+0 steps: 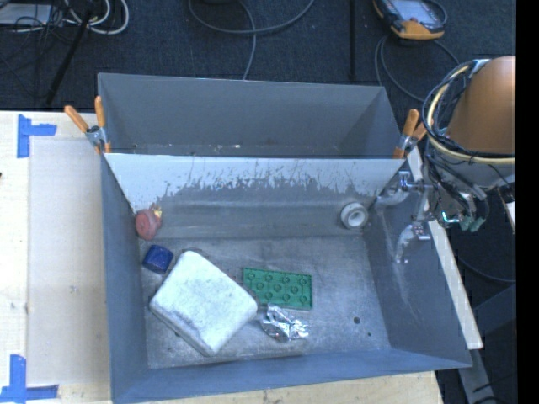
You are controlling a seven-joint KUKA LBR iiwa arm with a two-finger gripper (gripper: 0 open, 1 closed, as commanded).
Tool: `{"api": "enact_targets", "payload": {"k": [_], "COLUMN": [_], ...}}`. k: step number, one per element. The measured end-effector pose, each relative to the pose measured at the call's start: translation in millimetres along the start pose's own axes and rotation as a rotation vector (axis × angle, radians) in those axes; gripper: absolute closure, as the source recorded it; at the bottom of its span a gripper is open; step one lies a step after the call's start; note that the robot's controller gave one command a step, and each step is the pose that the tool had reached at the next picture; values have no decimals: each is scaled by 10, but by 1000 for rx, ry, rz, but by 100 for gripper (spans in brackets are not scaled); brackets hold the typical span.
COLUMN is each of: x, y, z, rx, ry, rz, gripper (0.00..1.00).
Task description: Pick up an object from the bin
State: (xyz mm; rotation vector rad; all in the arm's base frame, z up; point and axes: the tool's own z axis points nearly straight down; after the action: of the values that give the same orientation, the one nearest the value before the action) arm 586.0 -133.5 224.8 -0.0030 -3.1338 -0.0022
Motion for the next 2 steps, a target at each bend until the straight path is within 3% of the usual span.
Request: {"api": "enact_targets", "payload": {"k": [1,2], "x": [440,988], "y": [180,1142], "z": [1521,1482], "rx": [3,-1], "ry": [-15,-6], "rz": [-247,-178], "gripper": [0,0]}}
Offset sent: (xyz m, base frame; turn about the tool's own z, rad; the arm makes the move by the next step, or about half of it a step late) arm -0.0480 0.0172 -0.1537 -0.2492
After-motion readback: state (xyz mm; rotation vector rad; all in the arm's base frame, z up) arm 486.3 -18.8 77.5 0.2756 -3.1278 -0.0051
